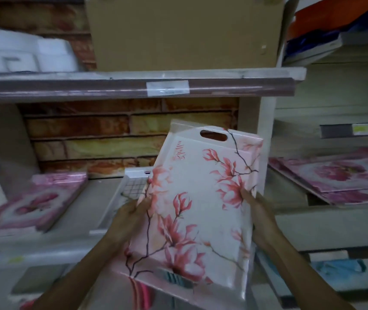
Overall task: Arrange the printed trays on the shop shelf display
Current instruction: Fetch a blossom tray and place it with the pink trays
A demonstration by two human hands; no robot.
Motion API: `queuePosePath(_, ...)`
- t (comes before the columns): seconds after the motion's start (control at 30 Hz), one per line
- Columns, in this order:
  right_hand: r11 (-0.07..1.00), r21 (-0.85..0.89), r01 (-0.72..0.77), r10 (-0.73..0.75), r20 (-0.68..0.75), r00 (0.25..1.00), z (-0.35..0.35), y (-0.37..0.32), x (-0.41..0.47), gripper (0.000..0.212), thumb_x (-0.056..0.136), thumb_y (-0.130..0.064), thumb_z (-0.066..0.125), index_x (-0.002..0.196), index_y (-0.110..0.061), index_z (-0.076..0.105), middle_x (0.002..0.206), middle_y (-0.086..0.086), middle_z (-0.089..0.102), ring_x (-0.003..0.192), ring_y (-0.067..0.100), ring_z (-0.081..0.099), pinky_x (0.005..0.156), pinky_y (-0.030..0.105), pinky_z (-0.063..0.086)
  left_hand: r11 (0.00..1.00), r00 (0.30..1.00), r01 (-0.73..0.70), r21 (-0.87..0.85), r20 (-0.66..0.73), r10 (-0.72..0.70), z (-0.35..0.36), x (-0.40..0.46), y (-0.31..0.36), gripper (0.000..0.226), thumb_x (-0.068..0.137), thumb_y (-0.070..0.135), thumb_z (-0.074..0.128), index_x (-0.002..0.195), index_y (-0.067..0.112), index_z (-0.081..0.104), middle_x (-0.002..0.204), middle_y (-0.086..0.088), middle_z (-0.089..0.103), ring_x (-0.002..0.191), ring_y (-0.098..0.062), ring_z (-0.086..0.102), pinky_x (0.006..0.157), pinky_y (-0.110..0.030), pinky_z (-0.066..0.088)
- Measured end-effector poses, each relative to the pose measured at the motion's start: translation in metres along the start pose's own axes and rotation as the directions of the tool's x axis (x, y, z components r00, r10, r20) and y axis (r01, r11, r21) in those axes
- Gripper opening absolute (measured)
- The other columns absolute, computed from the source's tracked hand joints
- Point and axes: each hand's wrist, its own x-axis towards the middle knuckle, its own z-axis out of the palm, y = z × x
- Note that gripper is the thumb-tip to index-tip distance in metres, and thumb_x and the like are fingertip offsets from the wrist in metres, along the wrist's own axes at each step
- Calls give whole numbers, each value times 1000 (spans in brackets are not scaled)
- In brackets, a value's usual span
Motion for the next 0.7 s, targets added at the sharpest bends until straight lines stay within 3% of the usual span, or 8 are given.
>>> queuePosePath(0.1,998,-65,1,4,72,997,42,17,7,30,91,-22,65,116,-7,59,90,18,69,65,30,59,48,28,50,997,998,28,-74,-46,-31,-34,22,-17,48,90,60,51,102,20,74,95,0,77,90,-18,72,89,-40,56)
queuePosePath(0.2,986,-164,24,-4,121,993,75,35,17,25,91,-17,64,115,-12,58,100,12,72,75,23,68,61,30,53,991,996,49,-122,-74,-58,-62,43,-31,49,92,56,49,99,14,74,93,-3,77,89,-20,73,84,-39,58)
queuePosePath(0.27,975,-221,29,5,151,989,93,47,22,26,89,-18,66,114,-16,58,106,10,73,88,24,71,70,34,54,987,995,56,-153,-76,-69,-78,58,-43,55,87,64,49,100,16,74,94,-5,78,91,-24,73,88,-48,57)
queuePosePath(0.37,955,-291,56,0,191,982,115,60,29,23,92,-15,64,114,-17,58,105,5,73,94,24,71,74,35,57,974,992,74,-216,-84,-94,-94,77,-59,53,90,60,49,103,15,72,97,-8,77,96,-29,71,92,-53,54)
queuePosePath(0.43,927,-358,109,-41,191,981,128,64,36,22,94,-12,59,115,-21,58,106,-2,70,94,17,68,72,27,53,976,989,51,-212,-122,-79,-100,88,-65,56,86,63,48,106,16,70,101,-9,75,101,-31,69,94,-54,51)
queuePosePath(0.53,892,-421,163,-99,170,980,145,70,51,26,96,-8,55,119,-20,58,108,-2,67,93,8,62,69,20,47,988,986,-71,-140,-158,48,-106,101,-71,47,90,52,51,111,12,63,105,-10,70,95,-23,63,83,-40,52)
queuePosePath(0.63,850,-488,199,-133,166,977,153,76,63,28,95,-4,54,121,-13,61,110,2,67,98,17,63,73,19,47,994,986,-106,-41,-135,99,-112,115,-78,27,98,26,51,116,8,58,107,-12,66,89,-17,61,72,-26,50)
queuePosePath(0.7,820,-536,199,-134,159,978,156,84,71,31,93,-2,53,122,-11,62,111,3,68,103,20,62,81,25,48,993,986,-102,65,-127,110,-114,125,-85,26,98,27,52,116,10,58,106,-8,66,94,-21,64,70,-26,50)
